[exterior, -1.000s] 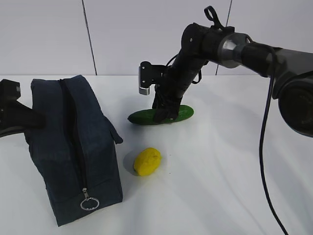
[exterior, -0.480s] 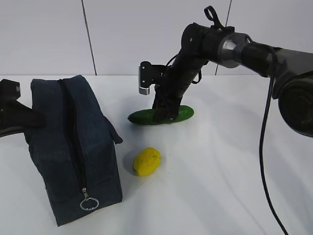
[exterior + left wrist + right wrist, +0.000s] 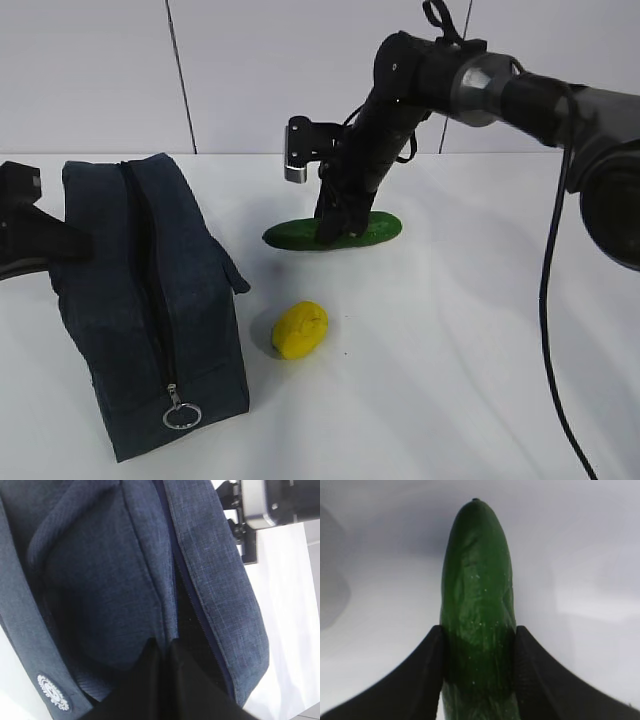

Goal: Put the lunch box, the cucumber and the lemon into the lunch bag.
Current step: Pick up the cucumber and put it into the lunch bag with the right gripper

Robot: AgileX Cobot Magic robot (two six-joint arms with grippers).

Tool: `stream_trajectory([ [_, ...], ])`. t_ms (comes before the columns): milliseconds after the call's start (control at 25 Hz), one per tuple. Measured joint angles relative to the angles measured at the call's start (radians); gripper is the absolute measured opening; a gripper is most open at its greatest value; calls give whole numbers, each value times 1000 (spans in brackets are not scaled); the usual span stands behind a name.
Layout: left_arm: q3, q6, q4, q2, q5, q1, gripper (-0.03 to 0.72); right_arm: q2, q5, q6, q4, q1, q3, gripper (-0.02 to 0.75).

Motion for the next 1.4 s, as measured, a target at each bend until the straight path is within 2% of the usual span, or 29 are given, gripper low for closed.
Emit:
stream_trajectory([
  [400,0,0,0,0,0,0,-3,-115,55,165,-2,0,0,313],
  [1000,0,0,0,0,0,2,-3,-376,75,656,18,0,2,310],
  [1400,0,0,0,0,0,2,-3,-460,44,826,65,0,188,310],
])
